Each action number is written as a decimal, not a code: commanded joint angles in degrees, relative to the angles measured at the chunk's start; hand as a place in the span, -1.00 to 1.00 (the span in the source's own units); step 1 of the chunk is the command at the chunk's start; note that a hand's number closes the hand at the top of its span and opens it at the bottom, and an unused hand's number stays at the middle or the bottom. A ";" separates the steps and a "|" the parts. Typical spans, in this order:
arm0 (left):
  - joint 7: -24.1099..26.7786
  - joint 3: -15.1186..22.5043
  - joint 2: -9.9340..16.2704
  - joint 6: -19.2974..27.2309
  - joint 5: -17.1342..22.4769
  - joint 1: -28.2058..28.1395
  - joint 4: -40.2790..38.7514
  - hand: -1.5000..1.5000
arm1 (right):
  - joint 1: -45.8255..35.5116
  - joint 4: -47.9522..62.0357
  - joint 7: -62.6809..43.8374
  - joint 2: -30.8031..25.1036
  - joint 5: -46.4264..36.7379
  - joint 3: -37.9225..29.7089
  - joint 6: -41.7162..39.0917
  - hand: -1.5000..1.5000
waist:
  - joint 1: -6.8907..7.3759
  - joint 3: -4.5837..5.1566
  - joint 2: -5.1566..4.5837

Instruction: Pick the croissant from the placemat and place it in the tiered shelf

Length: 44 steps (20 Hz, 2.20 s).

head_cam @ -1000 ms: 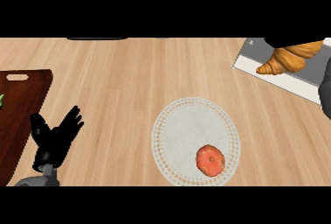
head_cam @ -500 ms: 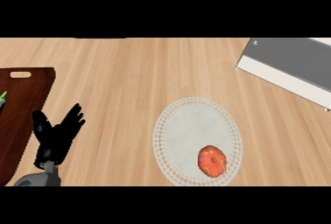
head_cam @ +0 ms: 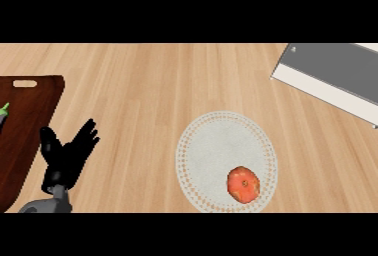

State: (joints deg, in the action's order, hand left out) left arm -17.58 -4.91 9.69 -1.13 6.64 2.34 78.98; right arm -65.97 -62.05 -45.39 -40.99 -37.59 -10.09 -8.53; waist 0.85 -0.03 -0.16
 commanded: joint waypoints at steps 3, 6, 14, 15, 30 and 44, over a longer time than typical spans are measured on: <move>-1.72 -0.73 0.37 0.13 0.21 1.26 -0.01 0.00 | 1.81 9.23 10.97 -2.62 -0.39 -1.53 1.11 1.00 | -0.08 0.03 -0.05; -0.13 -0.54 -0.87 1.62 -1.04 3.72 -2.81 0.00 | 0.17 14.63 13.62 -2.51 -2.43 -0.88 3.08 1.00 | -0.04 0.04 -0.12; 0.98 -0.97 -0.21 -0.60 -0.38 2.81 -3.53 0.00 | -3.46 28.19 22.22 -4.69 -5.59 -2.09 8.60 1.00 | 0.36 0.04 -0.32; 0.81 -1.15 1.33 -2.48 0.25 0.44 -1.29 0.00 | -4.61 31.16 23.56 -4.56 -6.55 -2.06 10.68 1.00 | 1.07 0.02 -0.46; 0.83 0.86 -1.85 -0.36 -1.58 -1.10 0.39 0.00 | -6.57 40.94 31.81 -3.43 -9.04 -2.29 16.00 1.00 | 1.09 0.01 -0.39; 1.05 0.12 -2.48 0.91 -2.25 2.13 -3.26 0.00 | -10.91 38.85 30.41 -2.33 5.29 -17.54 25.62 -1.00 | 0.36 0.00 -0.35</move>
State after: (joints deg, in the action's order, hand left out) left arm -16.84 -5.00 8.38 -1.34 4.98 3.66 77.77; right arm -76.15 -22.62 -16.11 -43.99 -36.11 -23.90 14.76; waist 1.42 -0.15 -0.34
